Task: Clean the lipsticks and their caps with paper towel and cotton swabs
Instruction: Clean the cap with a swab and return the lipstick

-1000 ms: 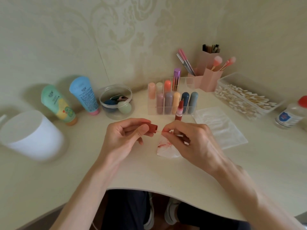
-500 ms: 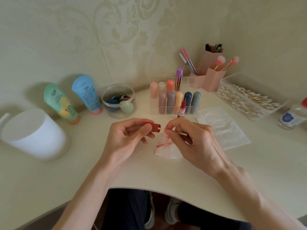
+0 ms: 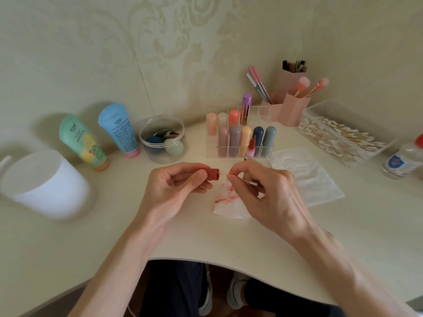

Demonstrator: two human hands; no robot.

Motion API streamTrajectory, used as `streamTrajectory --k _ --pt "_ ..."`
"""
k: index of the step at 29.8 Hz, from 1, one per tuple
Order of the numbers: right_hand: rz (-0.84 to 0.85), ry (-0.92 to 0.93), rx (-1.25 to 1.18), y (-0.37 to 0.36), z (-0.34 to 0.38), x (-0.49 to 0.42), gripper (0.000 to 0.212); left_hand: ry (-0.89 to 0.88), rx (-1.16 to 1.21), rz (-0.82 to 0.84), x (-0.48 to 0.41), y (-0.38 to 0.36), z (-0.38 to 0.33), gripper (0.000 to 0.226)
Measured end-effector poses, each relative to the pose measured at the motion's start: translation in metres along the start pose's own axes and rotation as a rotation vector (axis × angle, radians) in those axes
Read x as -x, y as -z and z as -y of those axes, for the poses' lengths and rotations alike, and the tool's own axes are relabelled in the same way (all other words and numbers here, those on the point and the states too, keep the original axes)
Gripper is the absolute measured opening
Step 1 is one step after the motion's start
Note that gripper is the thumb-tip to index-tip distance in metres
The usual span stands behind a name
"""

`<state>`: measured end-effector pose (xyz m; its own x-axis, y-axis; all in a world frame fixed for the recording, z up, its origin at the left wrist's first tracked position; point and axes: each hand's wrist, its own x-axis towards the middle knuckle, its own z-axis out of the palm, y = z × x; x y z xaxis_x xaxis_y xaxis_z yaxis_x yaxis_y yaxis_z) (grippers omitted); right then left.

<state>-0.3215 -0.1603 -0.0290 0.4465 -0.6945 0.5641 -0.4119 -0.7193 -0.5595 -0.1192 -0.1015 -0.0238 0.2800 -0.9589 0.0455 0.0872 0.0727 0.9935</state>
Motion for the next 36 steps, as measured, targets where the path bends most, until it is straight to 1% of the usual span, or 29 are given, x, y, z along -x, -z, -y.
streamTrajectory --k 4,9,13,16,21,27,33,36 --pt "0.064 -0.006 -0.031 0.0021 0.0013 -0.0004 0.007 0.021 0.041 -0.028 0.0004 0.0001 -0.0012 0.021" --pt "0.130 -0.012 -0.127 0.0064 0.0039 -0.0014 0.005 0.018 0.041 -0.034 0.0009 -0.0001 -0.0019 0.021" --pt "0.118 0.002 -0.146 0.0077 0.0039 -0.0010 0.003 0.011 -0.016 -0.010 0.0004 -0.0003 0.0009 0.021" --pt "0.077 0.001 -0.108 0.0072 0.0036 -0.0011 0.007 0.013 -0.050 0.016 -0.0003 0.0003 0.0025 0.026" --pt "0.031 -0.047 -0.061 0.0065 0.0009 -0.0013 0.005 0.010 -0.050 0.015 -0.0003 0.0019 0.0022 0.029" --pt "0.079 -0.070 -0.061 0.0031 0.0001 -0.0007 0.003 0.031 0.019 -0.025 0.0014 0.0000 -0.0010 0.021" --pt "0.171 -0.016 -0.072 0.0021 0.0032 0.0007 0.005 0.032 0.101 -0.090 0.0002 0.0026 -0.0037 0.021" --pt "0.141 -0.033 -0.123 0.0027 0.0021 0.0005 0.005 0.033 0.070 -0.072 0.0015 0.0014 -0.0032 0.022"
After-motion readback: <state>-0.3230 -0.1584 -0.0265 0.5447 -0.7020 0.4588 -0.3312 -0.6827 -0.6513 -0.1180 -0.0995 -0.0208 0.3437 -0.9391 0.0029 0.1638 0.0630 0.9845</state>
